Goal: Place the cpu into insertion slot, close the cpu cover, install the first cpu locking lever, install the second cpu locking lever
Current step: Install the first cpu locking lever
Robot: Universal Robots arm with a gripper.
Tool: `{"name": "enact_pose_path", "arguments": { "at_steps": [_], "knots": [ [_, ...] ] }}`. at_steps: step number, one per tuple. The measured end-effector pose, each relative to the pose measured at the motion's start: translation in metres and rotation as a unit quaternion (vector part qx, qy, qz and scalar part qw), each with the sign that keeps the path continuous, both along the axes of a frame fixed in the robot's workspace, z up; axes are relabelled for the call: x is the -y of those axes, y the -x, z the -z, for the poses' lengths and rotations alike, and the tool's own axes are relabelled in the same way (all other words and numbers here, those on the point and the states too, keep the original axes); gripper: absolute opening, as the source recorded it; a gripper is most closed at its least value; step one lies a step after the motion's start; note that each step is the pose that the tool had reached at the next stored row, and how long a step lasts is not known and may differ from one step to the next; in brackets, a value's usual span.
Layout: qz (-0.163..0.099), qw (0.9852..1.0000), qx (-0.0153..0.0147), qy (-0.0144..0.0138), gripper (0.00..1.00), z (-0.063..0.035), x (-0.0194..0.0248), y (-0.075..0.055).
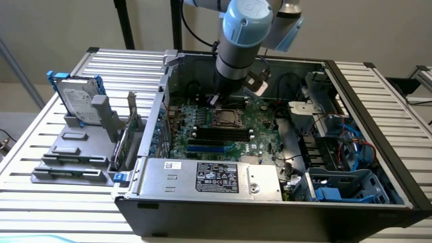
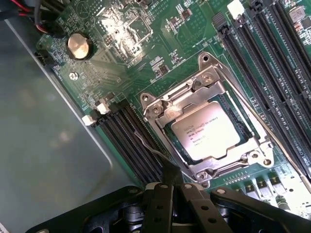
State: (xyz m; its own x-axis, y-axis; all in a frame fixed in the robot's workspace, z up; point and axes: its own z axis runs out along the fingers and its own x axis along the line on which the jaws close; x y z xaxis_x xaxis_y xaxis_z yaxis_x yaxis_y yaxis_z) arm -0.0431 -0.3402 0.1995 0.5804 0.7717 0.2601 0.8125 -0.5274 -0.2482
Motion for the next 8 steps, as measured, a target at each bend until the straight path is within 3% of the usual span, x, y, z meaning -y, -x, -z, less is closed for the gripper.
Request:
{"name": "enact_pose_path", "arguments": {
  "at_steps": [8],
  "knots": [
    [0.0,1.0,-0.0005,0.0039,0.11,0.0005,-0.0014,-0.0041]
  ]
}}
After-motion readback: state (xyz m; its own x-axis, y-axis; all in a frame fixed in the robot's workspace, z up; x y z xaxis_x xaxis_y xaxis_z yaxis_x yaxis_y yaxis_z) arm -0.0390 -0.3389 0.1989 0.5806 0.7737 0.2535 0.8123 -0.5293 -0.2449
